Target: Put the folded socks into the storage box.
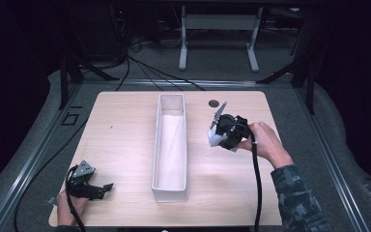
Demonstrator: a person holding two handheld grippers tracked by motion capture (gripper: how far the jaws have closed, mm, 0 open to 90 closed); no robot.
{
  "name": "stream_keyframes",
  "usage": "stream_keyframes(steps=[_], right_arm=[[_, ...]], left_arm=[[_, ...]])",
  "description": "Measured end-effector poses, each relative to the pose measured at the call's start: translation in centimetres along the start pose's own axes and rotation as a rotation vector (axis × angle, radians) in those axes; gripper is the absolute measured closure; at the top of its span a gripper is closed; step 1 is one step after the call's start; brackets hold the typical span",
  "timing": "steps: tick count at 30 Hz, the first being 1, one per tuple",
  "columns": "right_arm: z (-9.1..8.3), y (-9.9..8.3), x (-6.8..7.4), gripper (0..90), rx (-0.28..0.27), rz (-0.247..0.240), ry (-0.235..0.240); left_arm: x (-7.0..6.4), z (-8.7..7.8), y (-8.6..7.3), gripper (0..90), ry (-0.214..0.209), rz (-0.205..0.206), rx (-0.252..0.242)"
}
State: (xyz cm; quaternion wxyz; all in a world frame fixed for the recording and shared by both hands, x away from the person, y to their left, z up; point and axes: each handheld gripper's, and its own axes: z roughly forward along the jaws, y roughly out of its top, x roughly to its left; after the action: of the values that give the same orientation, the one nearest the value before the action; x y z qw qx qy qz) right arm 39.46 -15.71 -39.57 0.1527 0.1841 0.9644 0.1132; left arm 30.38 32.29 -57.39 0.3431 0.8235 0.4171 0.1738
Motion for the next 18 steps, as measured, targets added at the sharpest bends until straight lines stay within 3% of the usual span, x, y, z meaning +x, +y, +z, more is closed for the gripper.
stream_keyframes(steps=[18], right_arm=[[-1.6, 3.2, 0.0, 58.5, -0.009, -0.046, 0.003]], left_arm=[[0.0, 0.0, 0.0, 0.0, 0.0, 0.002, 0.001]])
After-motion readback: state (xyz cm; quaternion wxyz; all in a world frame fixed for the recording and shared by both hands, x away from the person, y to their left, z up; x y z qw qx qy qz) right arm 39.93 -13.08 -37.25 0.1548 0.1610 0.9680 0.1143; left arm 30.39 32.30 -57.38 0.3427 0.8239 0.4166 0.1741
